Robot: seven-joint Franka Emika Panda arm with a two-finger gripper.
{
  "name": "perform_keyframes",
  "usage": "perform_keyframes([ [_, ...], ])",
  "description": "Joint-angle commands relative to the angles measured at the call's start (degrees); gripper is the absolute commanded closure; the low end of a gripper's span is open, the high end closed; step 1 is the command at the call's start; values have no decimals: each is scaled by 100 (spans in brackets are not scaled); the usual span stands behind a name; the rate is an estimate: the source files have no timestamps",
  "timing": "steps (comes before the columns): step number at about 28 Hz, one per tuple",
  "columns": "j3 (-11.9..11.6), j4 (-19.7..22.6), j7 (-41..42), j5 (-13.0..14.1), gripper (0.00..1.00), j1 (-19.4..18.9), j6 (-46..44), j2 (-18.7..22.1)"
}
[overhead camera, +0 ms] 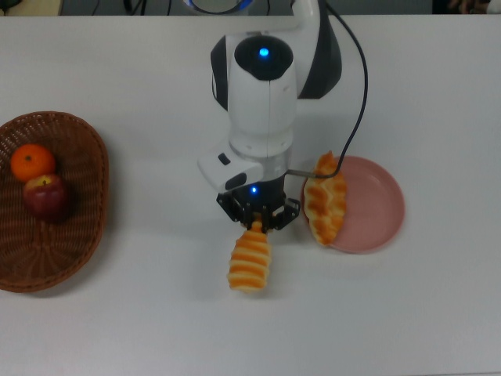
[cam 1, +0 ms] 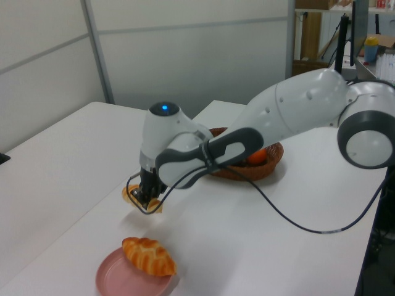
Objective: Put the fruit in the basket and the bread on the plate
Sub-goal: 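Grasp the ridged bread roll and lift it, then place the ridged roll on the plate beside the braided roll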
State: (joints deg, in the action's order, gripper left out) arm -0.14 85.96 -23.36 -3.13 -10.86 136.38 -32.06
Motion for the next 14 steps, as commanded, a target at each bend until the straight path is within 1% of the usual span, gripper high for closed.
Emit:
perform_keyframes([
  [1, -21, 201, -195, -65, 99, -310, -533, 534],
  [4, -21, 289, -371, -65, 99, -434, -665, 657],
  [5, -21, 359, -502, -73, 99, -573, -709, 709],
  [8, -30, 465, -591, -73, 99, -803, -815, 789],
  [11, -39, 562, -661, -74, 99, -1119, -964, 824],
  [14, -39, 588, -714, -82, 99, -1234, -1017, 798],
])
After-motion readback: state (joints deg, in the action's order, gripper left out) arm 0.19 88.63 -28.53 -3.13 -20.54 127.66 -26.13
